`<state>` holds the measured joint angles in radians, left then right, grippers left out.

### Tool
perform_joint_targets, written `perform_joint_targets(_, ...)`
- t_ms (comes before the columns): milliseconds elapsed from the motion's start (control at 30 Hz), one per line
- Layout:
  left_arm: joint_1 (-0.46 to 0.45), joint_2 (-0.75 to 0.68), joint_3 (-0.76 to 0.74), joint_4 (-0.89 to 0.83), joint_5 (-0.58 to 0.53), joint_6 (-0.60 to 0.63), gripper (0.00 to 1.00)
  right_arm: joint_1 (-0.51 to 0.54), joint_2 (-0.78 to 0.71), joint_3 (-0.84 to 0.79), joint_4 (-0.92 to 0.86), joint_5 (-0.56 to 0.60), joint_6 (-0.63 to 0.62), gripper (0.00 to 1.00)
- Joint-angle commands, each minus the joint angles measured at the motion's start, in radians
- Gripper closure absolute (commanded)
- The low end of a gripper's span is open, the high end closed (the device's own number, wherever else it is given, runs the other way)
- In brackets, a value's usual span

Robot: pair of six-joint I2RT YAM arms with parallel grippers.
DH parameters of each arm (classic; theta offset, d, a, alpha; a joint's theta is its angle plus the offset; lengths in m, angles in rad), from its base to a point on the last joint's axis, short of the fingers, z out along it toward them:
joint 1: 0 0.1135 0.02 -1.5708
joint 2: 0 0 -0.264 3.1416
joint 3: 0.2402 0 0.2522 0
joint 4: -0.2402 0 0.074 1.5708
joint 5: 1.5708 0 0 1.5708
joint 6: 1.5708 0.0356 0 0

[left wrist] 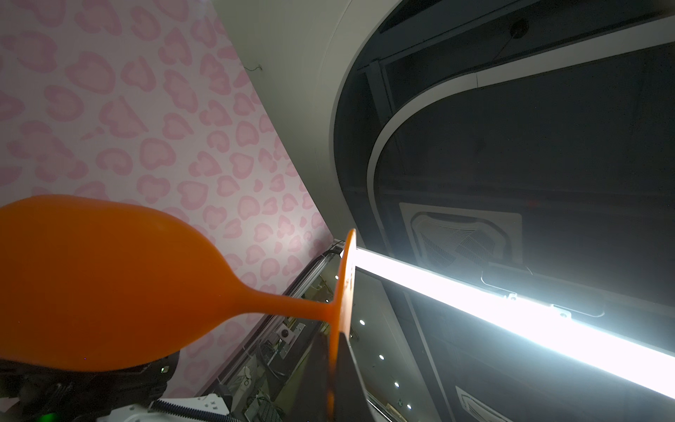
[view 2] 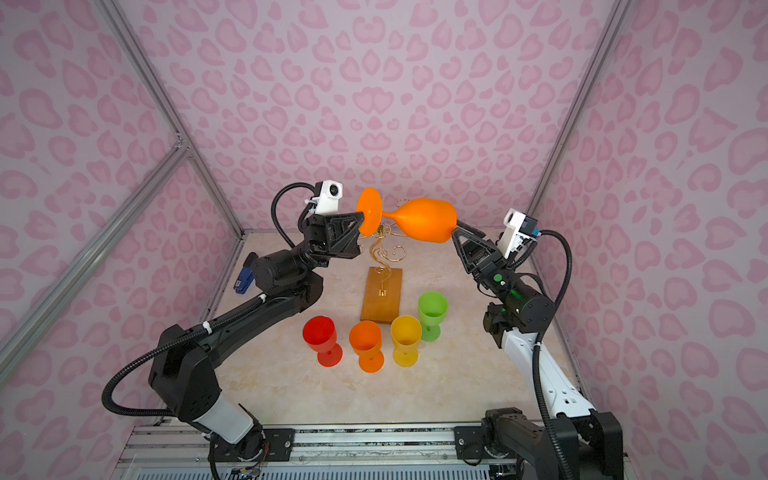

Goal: Take the wine glass off the wine glass rack
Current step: 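Carry the orange glass toward the right gripper while the right gripper grasps its bowl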

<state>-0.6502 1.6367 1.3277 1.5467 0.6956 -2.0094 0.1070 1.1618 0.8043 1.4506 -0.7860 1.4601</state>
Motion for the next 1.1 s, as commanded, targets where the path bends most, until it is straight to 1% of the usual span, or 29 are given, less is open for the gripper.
perform_joint_targets(0,-0.006,0.015,0.004,0.049,-0.013,-0.004,0.97,0.015,0.024,0.014,0.108,-0.023,0.052,0.34)
perform_joint_targets(133,-0.014,0.026,-0.001,0.049,-0.017,-0.009,0.97,0.045,0.035,0.027,0.109,-0.046,0.039,0.38)
perform_joint_targets(300,-0.014,0.030,0.008,0.049,-0.014,-0.014,0.97,0.053,0.032,0.032,0.108,-0.070,0.033,0.51)
perform_joint_targets(467,-0.014,0.038,0.011,0.049,-0.012,-0.025,0.97,0.056,0.027,0.030,0.108,-0.108,0.038,0.54)
perform_joint_targets(733,-0.017,0.049,0.011,0.049,-0.019,-0.040,0.97,0.058,0.016,0.028,0.109,-0.135,0.029,0.68)
perform_joint_targets(867,-0.017,0.062,0.059,0.049,-0.017,-0.060,0.98,0.065,0.013,0.029,0.108,-0.145,0.023,0.76)
perform_joint_targets(1000,-0.016,0.078,0.087,0.049,-0.011,-0.079,0.93,0.069,0.005,0.026,0.108,-0.162,0.019,0.81)
perform_joint_targets(1033,-0.016,0.081,0.091,0.049,-0.010,-0.080,0.91,0.068,0.000,0.023,0.109,-0.162,0.016,0.84)
perform_joint_targets(1067,-0.016,0.081,0.093,0.049,-0.010,-0.080,0.86,0.069,-0.006,0.018,0.110,-0.162,0.013,0.87)
